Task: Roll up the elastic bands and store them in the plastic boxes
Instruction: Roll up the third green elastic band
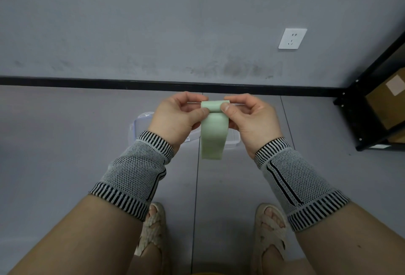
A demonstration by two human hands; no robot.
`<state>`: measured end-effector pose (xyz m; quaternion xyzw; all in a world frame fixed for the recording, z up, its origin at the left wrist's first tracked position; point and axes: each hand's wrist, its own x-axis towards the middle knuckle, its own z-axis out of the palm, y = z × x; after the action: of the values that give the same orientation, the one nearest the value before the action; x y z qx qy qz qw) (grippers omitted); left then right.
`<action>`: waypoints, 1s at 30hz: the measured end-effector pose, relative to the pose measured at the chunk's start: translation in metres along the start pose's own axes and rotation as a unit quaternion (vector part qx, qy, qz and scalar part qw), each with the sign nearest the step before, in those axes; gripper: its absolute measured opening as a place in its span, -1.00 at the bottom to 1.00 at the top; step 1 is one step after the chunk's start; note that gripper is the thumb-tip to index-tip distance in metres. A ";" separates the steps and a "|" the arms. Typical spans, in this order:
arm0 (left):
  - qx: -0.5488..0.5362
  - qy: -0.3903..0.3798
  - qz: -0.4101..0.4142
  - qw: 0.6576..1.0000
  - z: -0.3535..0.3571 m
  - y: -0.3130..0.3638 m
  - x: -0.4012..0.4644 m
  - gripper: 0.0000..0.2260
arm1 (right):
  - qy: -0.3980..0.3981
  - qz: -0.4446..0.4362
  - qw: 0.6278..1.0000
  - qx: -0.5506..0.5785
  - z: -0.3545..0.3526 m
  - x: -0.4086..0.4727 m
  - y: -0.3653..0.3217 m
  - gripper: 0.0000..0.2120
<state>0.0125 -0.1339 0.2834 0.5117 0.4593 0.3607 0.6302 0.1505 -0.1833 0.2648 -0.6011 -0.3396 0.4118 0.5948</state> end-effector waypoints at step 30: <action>0.057 0.050 0.019 0.997 -0.003 -0.001 0.002 -0.87 | -0.002 -0.012 0.997 -0.080 0.003 0.000 0.003 -0.76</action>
<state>0.0098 -0.1317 0.2815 0.5366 0.5002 0.3712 0.5692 0.1478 -0.1828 0.2620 -0.6418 -0.3798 0.3772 0.5491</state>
